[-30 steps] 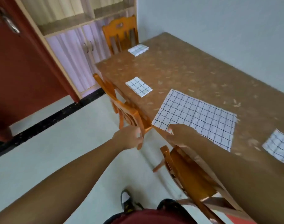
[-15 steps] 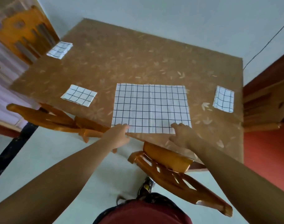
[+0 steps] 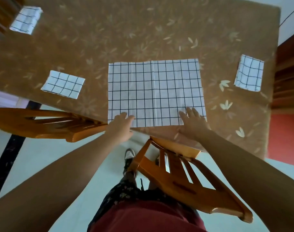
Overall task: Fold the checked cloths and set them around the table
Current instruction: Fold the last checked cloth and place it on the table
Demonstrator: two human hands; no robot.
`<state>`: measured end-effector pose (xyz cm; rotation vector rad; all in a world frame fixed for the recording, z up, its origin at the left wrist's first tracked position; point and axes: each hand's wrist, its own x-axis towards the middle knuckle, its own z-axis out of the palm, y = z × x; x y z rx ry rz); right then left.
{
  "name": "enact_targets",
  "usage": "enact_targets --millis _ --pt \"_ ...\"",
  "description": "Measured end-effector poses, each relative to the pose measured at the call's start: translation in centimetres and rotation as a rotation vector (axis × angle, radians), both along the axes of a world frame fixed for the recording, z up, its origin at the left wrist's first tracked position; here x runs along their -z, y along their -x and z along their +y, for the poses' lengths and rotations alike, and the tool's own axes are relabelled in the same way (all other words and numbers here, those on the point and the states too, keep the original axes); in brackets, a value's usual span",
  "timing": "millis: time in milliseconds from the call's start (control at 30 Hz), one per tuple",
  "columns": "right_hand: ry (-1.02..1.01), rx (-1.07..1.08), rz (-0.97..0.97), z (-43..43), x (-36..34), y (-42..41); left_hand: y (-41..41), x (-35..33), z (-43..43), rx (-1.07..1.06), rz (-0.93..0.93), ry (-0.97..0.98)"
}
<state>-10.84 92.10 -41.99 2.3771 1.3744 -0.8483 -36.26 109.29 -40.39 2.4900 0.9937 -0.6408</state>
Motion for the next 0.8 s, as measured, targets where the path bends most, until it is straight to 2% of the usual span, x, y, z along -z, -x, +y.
enact_targets --millis 233,433,600,800 --pt "-0.052 0.045 -0.023 1.5 3.7 0.2 -1.4 5.2 2.5 0.188 0.017 -0.165" --pt "-0.085 0.112 -0.013 1.1 5.5 0.8 -0.8 7.4 3.3 0.186 0.025 -0.142" --pt "-0.202 0.098 -0.111 0.9 5.1 1.8 -0.2 7.3 3.5 0.203 -0.001 -0.161" --pt "-0.219 0.102 -0.147 1.5 4.1 2.6 1.2 7.2 3.7 0.265 -0.028 -0.183"
